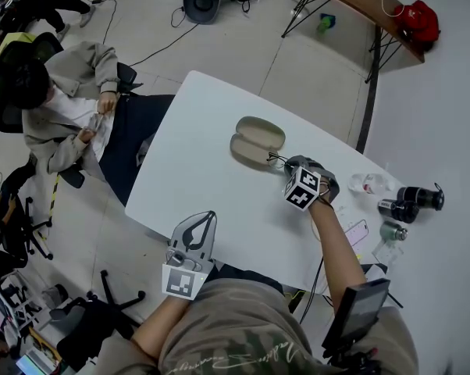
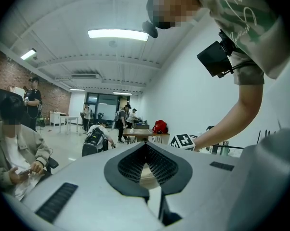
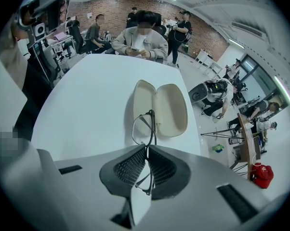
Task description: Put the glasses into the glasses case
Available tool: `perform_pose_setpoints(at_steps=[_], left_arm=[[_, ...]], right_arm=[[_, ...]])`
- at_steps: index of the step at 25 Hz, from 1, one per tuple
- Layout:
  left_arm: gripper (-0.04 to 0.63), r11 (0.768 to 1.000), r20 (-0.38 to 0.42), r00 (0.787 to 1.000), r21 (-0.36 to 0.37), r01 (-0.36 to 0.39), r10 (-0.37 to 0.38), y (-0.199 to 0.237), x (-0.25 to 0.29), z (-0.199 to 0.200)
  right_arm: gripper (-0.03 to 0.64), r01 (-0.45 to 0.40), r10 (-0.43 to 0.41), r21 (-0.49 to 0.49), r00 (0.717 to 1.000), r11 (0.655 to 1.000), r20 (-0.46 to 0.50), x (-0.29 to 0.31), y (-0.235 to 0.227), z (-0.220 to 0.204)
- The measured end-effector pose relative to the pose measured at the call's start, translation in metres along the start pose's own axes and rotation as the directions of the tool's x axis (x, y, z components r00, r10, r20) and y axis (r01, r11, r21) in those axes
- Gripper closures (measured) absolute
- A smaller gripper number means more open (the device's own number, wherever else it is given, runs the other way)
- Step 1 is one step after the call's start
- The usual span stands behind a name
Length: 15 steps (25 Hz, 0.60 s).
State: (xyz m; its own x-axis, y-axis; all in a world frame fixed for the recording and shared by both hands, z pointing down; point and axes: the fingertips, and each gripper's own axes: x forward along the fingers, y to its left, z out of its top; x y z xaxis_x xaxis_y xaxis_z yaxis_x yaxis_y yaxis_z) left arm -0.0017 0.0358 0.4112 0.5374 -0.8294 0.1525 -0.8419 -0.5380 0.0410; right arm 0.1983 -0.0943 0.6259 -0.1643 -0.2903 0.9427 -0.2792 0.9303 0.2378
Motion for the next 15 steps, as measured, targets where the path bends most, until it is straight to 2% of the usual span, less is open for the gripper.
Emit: perform_pose_setpoints(at_steps=[6, 9, 15], left_arm=[[0.589, 1.000, -0.003, 1.000, -0.021, -0.007, 0.007, 0.004, 0.000, -0.003], [0.589, 0.998, -0.022, 1.000, -0.059, -0.004, 0.003, 0.006, -0.004, -0.007], [0.589, 0.999, -0.012, 1.000, -0.037, -0.015, 0.014, 0.010, -0.006, -0.009]], right_arm=[[0.586, 0.000, 0.000, -0.009, 1.000, 1.000, 0.005, 0.004, -0.003, 0.010], [0.586, -0.004, 0.004, -0.017, 1.000, 1.000, 0.000, 0.004, 0.001, 0.015], [0.586, -0.016, 0.016, -0.049, 1.000, 0.999, 0.005, 0.011, 0.003, 0.026]])
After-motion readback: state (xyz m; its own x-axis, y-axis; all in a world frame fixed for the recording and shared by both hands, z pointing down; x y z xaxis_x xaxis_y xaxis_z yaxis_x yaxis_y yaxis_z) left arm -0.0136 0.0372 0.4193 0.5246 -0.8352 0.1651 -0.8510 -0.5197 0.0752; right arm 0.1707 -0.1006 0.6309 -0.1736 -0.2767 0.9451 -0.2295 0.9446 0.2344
